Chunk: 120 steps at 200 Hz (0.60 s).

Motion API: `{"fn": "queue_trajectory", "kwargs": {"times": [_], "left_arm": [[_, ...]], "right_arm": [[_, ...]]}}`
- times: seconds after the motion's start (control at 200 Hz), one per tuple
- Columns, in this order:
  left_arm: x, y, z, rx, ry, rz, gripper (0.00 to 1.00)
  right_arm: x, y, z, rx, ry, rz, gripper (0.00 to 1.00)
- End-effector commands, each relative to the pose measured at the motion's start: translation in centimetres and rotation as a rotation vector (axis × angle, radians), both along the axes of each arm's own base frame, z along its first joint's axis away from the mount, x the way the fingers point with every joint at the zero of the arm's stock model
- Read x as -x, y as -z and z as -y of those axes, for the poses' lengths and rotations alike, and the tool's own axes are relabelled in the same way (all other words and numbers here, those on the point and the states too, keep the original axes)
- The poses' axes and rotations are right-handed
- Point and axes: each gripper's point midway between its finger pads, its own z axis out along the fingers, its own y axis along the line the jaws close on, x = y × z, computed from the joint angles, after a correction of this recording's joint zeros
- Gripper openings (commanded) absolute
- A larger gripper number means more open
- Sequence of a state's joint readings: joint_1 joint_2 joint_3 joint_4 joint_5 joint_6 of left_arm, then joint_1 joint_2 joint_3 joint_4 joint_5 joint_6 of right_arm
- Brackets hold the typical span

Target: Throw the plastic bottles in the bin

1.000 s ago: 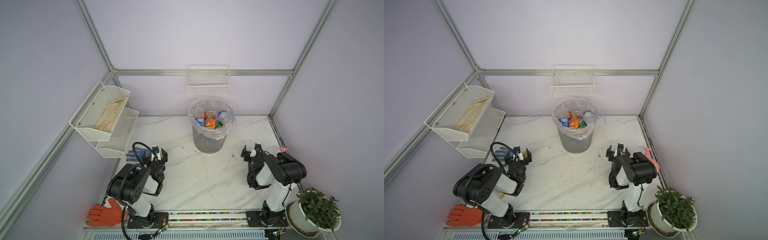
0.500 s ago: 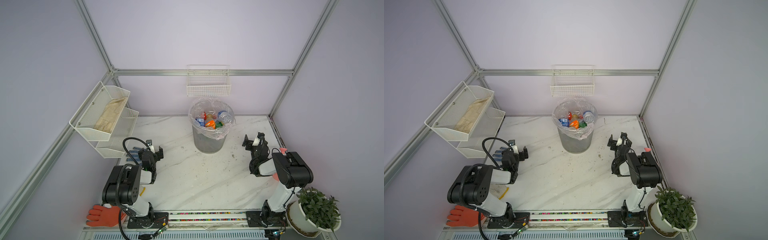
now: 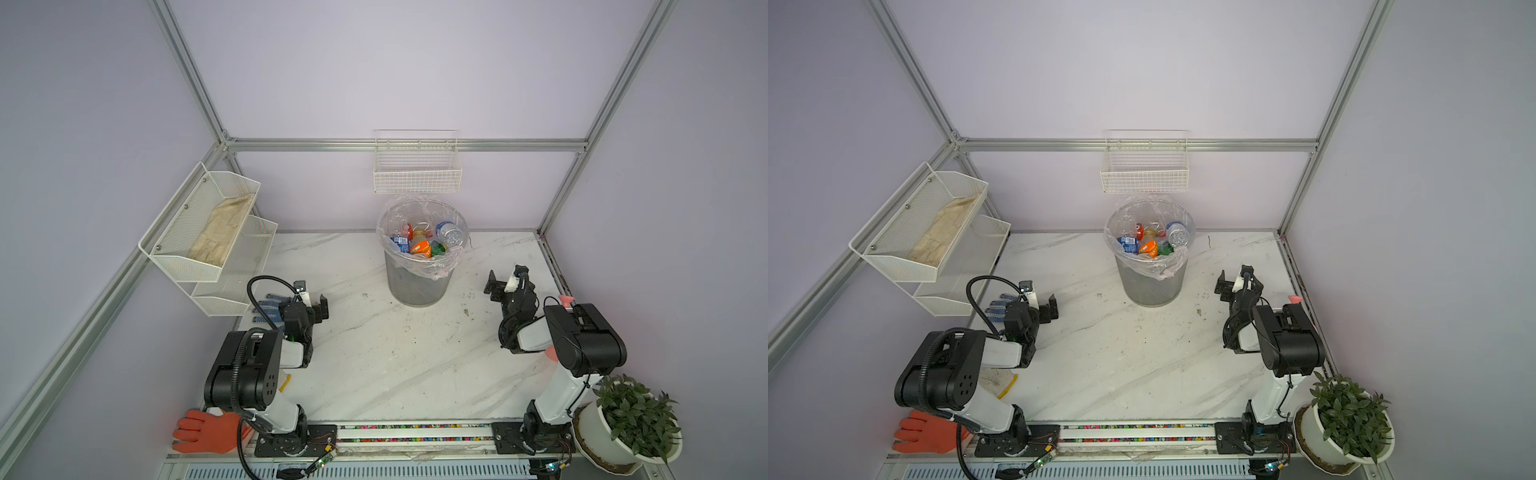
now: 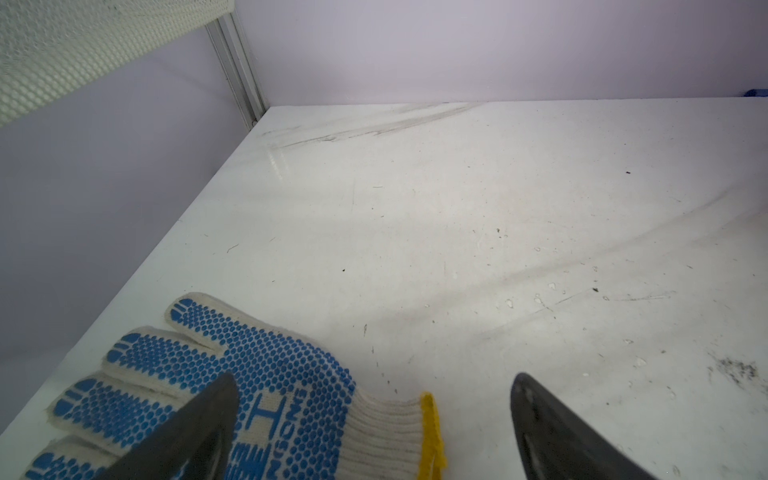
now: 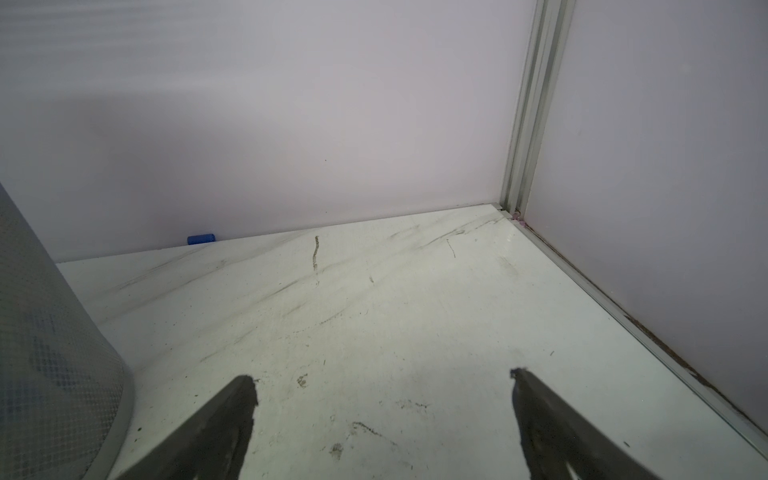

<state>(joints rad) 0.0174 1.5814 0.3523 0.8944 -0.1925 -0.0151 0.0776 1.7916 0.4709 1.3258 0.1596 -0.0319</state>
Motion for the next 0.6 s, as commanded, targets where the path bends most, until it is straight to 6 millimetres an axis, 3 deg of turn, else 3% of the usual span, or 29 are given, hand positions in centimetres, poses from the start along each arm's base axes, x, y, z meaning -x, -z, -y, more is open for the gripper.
{"fn": "queue_trajectory", "kwargs": {"times": [0.0,0.595], "left_arm": [[-1.11,-2.54,0.15,0.013,0.006,0.081,1.00],[-1.12,-2.58,0.13,0.012,0.005,0.084,1.00]], "right_arm": [[0.11,-0.63,-0.20,0.008,-0.009,0.017,0.97],[0.11,-0.61,-0.19,0.008,-0.010,0.016,0.97]]}}
